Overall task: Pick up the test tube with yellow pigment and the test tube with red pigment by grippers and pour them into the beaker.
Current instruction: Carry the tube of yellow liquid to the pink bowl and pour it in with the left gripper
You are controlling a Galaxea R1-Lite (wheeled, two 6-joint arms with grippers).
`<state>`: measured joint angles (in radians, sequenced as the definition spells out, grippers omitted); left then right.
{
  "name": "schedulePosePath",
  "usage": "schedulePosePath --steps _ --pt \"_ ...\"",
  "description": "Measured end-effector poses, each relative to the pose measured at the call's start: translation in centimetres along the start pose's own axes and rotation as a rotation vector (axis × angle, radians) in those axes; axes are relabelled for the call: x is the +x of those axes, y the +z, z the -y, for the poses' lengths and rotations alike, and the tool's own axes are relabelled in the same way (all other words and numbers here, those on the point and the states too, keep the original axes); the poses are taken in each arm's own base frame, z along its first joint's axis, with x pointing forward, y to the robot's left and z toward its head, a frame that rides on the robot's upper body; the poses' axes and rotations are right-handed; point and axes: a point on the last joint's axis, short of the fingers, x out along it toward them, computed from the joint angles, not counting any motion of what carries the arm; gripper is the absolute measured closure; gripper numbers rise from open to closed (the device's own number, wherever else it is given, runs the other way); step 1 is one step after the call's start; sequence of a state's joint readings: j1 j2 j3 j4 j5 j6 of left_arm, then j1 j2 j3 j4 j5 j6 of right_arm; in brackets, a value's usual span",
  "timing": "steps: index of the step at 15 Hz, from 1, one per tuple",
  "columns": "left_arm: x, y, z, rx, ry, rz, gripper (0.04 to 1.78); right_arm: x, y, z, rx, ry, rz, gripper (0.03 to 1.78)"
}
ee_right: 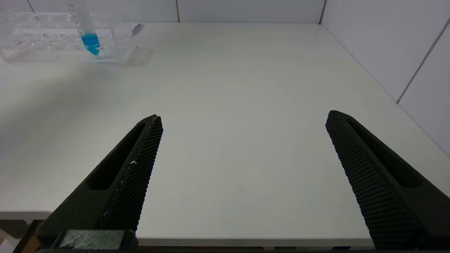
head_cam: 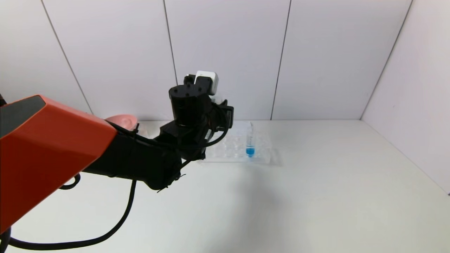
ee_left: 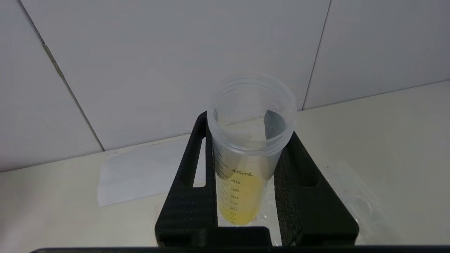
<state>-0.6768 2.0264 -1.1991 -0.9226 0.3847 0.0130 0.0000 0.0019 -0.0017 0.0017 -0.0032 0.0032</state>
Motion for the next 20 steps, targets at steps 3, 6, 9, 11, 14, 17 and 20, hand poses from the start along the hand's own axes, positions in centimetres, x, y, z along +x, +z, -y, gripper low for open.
schedulePosePath --steps 3,6,9,11,14,17,20 --pt "-1.2 2.4 -0.5 -0.007 0.000 0.020 1.35 0.0 0.0 0.0 0.000 0.000 0.000 0.11" --pt "-2.8 4.8 -1.2 -0.010 0.001 0.025 1.35 0.0 0.0 0.0 0.000 0.000 0.000 0.11" --pt "-4.8 6.9 -2.0 -0.005 0.001 0.011 1.35 0.0 0.0 0.0 0.000 0.000 0.000 0.11" --pt "-6.0 8.0 -2.7 0.002 0.004 -0.008 1.35 0.0 0.0 0.0 0.000 0.000 0.000 0.11" --pt "-7.3 9.0 -3.7 0.007 0.018 -0.027 1.35 0.0 0.0 0.0 0.000 0.000 0.000 0.11" --pt "-7.9 9.4 -5.1 0.015 0.051 -0.057 1.35 0.0 0.0 0.0 0.000 0.000 0.000 0.11" --pt "-7.8 9.3 -6.3 0.016 0.087 -0.060 1.35 0.0 0.0 0.0 0.000 0.000 0.000 0.11"
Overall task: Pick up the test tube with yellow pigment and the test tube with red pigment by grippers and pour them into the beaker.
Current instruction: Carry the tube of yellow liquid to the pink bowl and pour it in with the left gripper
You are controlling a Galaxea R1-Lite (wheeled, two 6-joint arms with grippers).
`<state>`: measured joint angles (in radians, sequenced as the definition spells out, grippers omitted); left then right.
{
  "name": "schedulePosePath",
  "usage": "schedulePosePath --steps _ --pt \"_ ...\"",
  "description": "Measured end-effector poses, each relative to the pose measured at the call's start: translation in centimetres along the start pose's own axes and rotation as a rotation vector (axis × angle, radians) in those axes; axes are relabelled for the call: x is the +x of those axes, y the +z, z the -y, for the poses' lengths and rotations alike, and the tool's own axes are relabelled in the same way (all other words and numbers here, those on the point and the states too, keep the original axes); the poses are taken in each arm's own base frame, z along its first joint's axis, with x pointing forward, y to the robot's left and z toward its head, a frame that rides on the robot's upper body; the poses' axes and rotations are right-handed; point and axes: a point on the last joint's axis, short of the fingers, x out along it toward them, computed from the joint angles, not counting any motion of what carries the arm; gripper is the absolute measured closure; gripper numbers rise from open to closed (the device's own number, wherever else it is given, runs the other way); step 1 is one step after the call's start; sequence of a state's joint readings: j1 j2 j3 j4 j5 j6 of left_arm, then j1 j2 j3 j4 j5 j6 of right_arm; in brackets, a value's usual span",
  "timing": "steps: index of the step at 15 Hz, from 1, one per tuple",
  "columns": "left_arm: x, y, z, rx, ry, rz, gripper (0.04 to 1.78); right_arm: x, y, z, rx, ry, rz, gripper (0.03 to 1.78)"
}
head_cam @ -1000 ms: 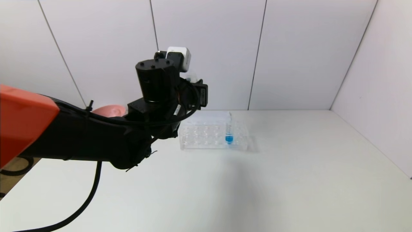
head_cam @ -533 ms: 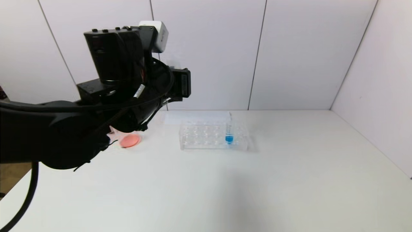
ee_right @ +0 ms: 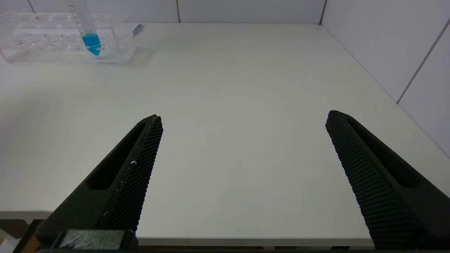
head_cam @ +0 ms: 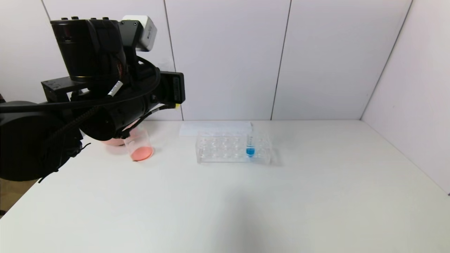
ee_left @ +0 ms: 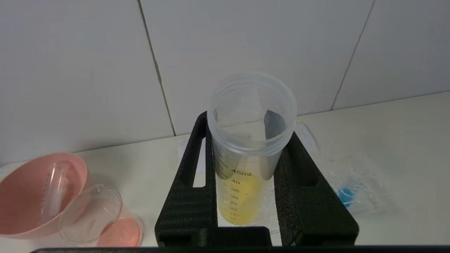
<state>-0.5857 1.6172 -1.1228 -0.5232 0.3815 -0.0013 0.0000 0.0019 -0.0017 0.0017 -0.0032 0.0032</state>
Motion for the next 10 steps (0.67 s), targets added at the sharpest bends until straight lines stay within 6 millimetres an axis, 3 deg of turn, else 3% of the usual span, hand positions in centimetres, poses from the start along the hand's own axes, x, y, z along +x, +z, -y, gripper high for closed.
schedulePosePath --steps 10 --pt "2.3 -1.3 -4.4 -0.015 0.063 -0.067 1.35 0.0 0.0 0.0 0.000 0.000 0.000 0.11"
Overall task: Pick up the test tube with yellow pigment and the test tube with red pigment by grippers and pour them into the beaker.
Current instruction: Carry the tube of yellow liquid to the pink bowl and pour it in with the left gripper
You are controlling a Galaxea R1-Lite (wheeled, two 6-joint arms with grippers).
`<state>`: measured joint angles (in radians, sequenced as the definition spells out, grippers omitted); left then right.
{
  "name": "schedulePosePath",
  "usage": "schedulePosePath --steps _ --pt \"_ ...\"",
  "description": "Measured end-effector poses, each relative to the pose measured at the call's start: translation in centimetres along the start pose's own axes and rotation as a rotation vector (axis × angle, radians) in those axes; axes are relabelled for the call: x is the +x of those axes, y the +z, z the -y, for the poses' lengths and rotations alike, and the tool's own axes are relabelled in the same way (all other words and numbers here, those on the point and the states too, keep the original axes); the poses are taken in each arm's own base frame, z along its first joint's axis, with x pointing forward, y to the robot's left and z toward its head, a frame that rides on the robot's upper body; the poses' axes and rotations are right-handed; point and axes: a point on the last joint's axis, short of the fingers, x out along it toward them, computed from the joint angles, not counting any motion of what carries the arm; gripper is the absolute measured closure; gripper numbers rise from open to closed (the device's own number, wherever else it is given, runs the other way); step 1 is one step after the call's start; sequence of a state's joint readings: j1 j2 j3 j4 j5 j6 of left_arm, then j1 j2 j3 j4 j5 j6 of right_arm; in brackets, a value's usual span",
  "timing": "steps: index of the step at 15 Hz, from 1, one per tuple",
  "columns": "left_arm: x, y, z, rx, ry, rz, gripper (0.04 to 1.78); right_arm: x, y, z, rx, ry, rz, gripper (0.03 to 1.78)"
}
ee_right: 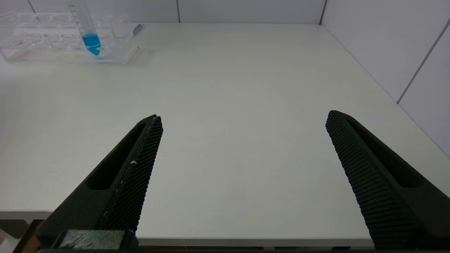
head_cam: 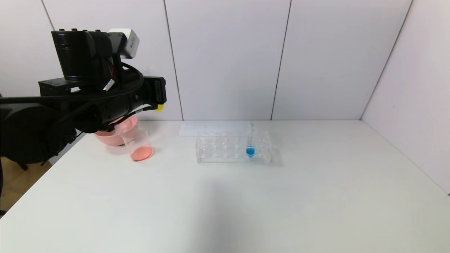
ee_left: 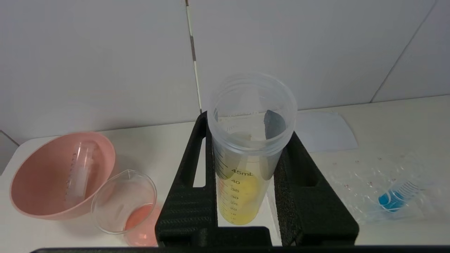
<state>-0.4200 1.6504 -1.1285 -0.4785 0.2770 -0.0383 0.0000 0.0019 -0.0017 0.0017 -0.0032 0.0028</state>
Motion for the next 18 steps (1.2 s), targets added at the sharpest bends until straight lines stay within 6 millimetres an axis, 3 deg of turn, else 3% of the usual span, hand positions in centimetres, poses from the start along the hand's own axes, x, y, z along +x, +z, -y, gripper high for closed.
schedulePosePath --steps 8,18 --pt "3.1 -1.4 -3.7 -0.002 0.047 -0.039 1.35 0.0 0.0 0.0 0.000 0.000 0.000 0.11" --pt "4.5 -2.3 -11.1 -0.010 0.234 -0.067 1.35 0.0 0.0 0.0 0.000 0.000 0.000 0.11"
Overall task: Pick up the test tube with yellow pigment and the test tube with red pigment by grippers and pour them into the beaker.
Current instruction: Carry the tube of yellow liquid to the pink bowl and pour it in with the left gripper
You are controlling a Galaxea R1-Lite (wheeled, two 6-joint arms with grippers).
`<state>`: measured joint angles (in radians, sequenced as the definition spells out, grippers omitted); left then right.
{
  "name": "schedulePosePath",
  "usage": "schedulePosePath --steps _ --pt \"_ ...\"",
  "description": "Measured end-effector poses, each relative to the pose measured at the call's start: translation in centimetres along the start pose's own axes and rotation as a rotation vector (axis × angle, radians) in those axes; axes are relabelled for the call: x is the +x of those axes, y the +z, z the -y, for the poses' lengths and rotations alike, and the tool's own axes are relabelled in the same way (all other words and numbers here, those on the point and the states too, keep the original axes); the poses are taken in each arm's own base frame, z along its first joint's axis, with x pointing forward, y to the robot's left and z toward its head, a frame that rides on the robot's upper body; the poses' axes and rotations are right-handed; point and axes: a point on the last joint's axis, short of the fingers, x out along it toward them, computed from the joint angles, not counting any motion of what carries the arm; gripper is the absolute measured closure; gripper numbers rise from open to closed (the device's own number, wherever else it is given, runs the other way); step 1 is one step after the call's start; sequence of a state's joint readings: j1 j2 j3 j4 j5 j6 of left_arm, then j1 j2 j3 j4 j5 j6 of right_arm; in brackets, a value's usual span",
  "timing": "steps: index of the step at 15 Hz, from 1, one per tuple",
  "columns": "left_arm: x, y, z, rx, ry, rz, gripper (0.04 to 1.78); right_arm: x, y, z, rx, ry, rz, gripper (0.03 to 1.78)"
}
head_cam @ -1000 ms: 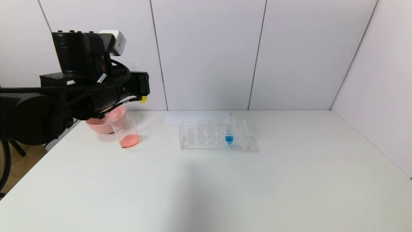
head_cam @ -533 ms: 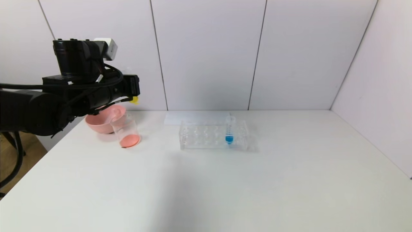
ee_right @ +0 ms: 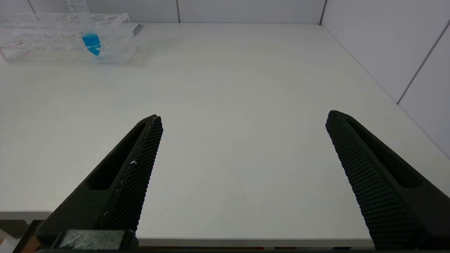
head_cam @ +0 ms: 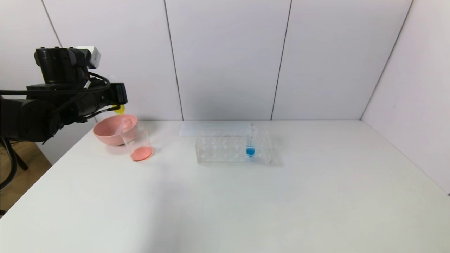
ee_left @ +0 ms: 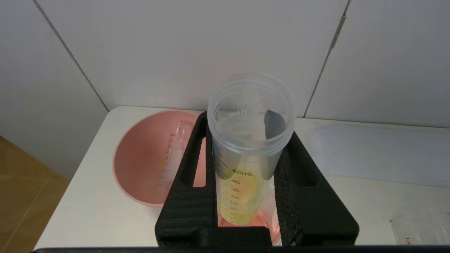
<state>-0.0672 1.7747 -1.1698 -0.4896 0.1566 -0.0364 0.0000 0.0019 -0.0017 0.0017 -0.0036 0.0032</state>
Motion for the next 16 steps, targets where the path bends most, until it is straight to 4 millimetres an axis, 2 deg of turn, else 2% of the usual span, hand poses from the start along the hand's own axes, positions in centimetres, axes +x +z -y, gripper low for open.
schedulePosePath --steps 3,9,16 --pt "0.4 -0.2 -1.9 -0.008 -0.032 -0.009 1.35 0.0 0.0 0.0 0.000 0.000 0.000 0.11" --pt "0.7 -0.5 -5.2 -0.016 0.012 -0.020 1.35 0.0 0.0 0.0 0.000 0.000 0.000 0.11" --pt "1.3 -1.2 -8.5 -0.020 0.019 -0.034 1.35 0.0 0.0 0.0 0.000 0.000 0.000 0.11"
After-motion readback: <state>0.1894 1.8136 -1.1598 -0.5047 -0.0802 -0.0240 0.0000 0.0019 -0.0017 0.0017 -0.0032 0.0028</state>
